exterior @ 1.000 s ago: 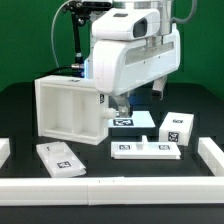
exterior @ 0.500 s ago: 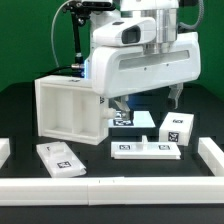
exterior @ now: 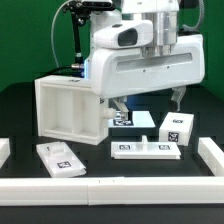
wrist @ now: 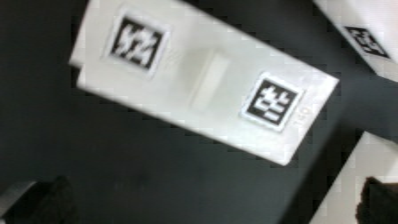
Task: Assemble cabinet
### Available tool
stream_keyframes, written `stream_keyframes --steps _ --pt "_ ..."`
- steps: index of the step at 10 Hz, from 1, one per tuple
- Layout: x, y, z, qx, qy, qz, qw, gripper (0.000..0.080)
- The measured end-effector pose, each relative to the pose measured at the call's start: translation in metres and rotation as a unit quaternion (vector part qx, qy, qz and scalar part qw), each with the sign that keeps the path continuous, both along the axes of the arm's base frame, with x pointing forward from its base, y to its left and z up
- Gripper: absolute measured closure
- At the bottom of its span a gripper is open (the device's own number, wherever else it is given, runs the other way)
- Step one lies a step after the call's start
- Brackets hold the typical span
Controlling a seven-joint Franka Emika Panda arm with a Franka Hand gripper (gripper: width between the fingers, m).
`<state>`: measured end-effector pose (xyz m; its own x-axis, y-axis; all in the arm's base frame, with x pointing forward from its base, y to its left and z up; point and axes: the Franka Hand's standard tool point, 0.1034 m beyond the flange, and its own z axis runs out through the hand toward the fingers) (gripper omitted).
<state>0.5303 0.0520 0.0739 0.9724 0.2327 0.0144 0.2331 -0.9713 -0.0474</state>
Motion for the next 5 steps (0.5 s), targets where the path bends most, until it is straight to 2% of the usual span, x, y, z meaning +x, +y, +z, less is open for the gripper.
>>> stream_keyframes --steps 1,2,5 --pt "-0.001 0.0015 -0.0011 0.001 0.002 -0.028 1.0 0.0002" --pt "-0.0005 -0.0059 -0.0024 0.008 -0.01 -0.017 1.0 0.0002" --pt "-0.0018 -0.0063 -0.004 0.008 -0.009 -0.017 1.0 0.0002"
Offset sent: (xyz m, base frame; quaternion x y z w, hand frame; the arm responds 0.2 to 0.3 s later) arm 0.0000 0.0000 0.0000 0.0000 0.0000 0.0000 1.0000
